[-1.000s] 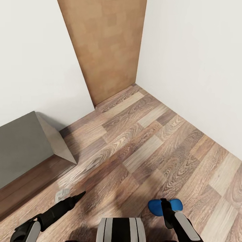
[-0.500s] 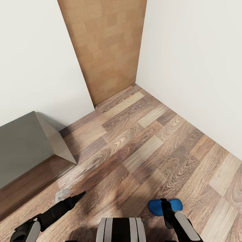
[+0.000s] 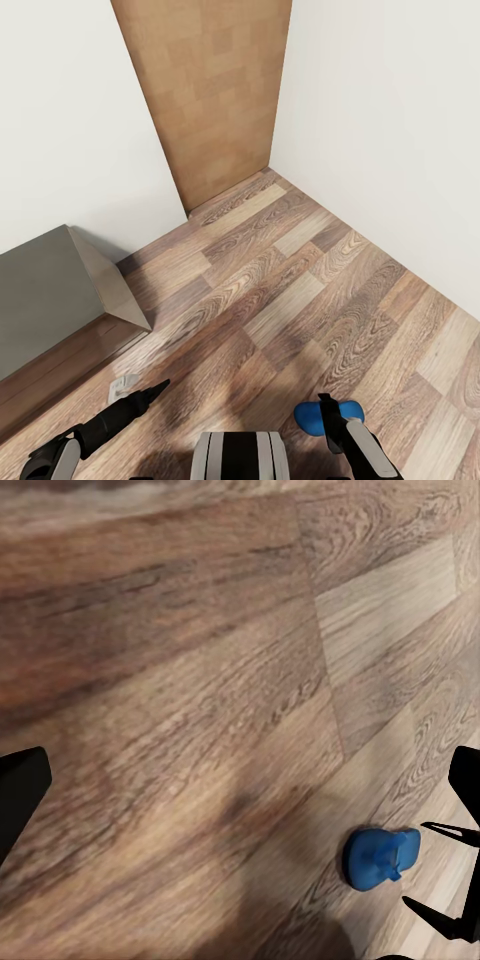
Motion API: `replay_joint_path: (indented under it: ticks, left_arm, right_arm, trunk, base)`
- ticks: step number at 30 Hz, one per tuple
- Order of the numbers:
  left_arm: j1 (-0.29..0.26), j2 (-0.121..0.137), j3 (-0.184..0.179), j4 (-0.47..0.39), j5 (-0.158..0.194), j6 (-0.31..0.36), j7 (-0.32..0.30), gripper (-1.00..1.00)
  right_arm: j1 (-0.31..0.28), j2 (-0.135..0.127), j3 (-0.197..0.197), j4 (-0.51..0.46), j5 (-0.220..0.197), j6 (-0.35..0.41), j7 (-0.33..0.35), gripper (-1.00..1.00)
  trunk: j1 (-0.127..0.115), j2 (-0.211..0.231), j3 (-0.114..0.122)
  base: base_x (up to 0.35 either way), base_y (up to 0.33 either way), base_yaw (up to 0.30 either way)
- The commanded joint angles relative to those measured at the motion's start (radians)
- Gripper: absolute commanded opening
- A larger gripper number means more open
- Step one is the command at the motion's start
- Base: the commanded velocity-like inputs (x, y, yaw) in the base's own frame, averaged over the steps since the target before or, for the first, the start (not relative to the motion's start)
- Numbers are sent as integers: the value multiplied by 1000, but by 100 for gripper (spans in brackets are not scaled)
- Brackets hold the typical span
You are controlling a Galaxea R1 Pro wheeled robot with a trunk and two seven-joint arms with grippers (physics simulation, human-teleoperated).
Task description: In the bedroom, move the book from the bed onto either nightstand, and place the two sandals side by side next to the bed.
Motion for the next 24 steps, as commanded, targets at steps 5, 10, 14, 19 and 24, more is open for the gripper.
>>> replay_joint_path:
  ticks: [5, 10, 14, 19, 24]
  left_arm:
    - [0, 0, 1, 0, 5, 8, -1, 100]
    - [0, 0, 1, 0, 5, 8, -1, 100]
    - [0, 0, 1, 0, 6, 8, -1, 100]
    - [0, 0, 1, 0, 6, 8, -1, 100]
    - [0, 0, 1, 0, 5, 8, -1, 100]
  right_arm:
    - [0, 0, -1, -2, -6, 1, -5, 100]
    - [0, 0, -1, -2, -6, 1, -5, 100]
    - [0, 0, -1, -2, -6, 1, -5, 100]
    - [0, 0, -1, -2, -6, 1, -5, 100]
    - [0, 0, -1, -2, -6, 1, -5, 100]
  trunk:
    - [0, 0, -1]
    - [0, 0, -1]
    - [0, 0, -1]
    - [1, -1, -8]
    - [3, -2, -28]
  base:
    - [106, 0, 0]
    - [41, 0, 0]
    - [5, 0, 0]
    - [0, 0, 0]
    - [0, 0, 0]
